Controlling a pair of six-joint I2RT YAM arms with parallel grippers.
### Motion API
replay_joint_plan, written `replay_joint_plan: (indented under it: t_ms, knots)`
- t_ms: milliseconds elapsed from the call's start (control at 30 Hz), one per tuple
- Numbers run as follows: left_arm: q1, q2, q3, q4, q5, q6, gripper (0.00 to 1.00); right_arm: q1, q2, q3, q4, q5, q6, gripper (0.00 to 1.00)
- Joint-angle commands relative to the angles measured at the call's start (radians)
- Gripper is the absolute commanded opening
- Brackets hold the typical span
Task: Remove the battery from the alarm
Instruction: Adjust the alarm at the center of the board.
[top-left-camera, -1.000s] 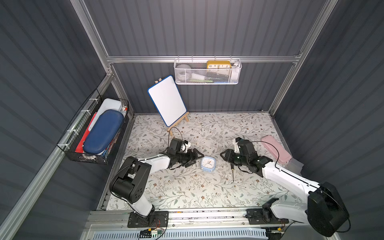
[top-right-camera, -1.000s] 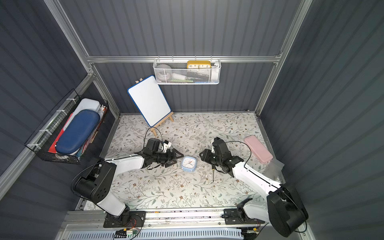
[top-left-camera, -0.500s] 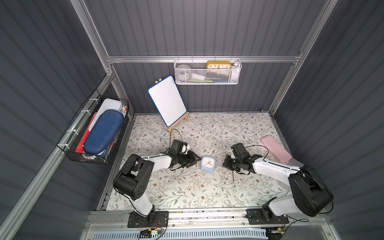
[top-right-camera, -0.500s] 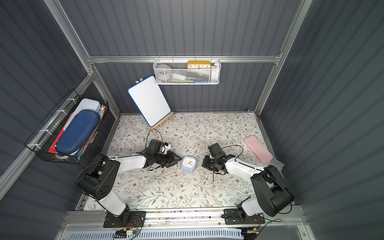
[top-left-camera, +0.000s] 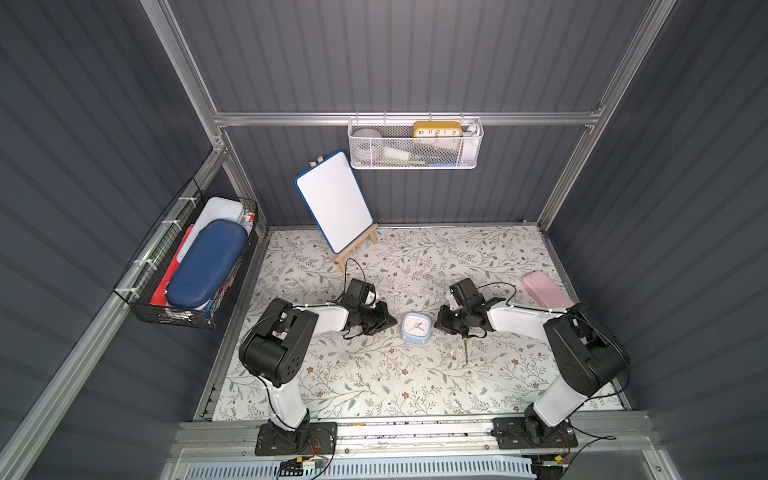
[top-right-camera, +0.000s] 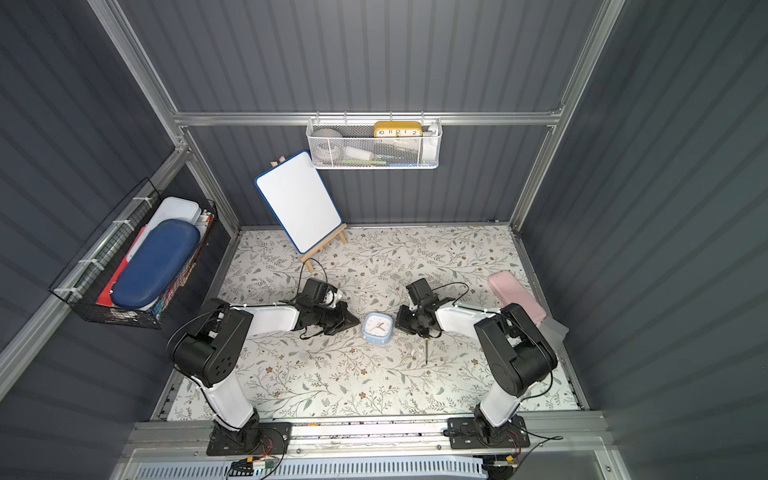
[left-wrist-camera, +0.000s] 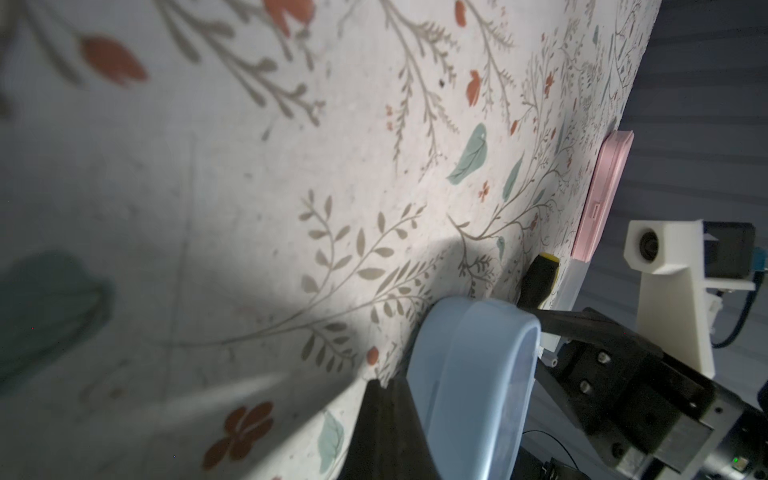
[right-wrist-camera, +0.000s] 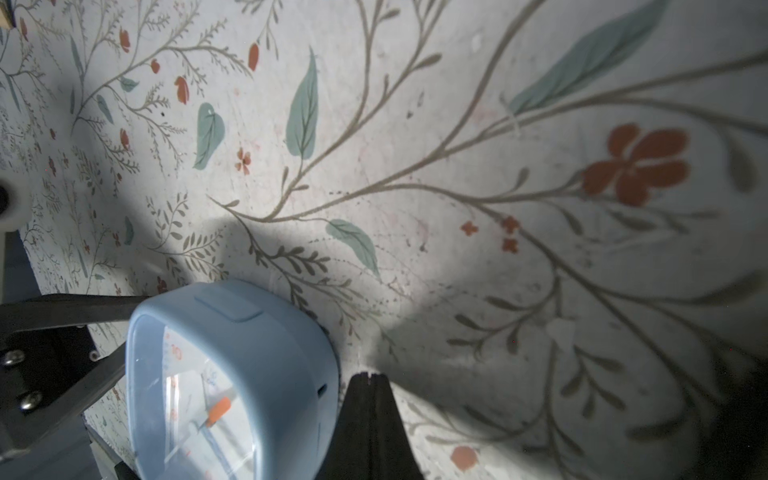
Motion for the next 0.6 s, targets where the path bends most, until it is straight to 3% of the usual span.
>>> replay_joint_plan:
  t_ms: [0,267,333,567]
  knots:
    - [-0.029,0.003,-0.018,0.031,0.028,-0.022,0.00,0.001,0.001,0.036,0.009,-0.035,-0.017,0.05]
    - [-0.128,-0.028,-0.002,0.014,-0.002,-0.055,0.00,0.006,-0.023,0.069,-0.012,-0.016,-0.020,0.08]
    - [-0.132,-0.055,-0.024,0.014,-0.008,-0.059,0.00,0.006,-0.041,0.069,-0.041,0.019,-0.029,0.12]
    - [-0.109,-0.146,0.033,-0.243,-0.180,-0.037,0.01,0.007,-0.148,0.045,-0.130,0.152,-0.044,0.20]
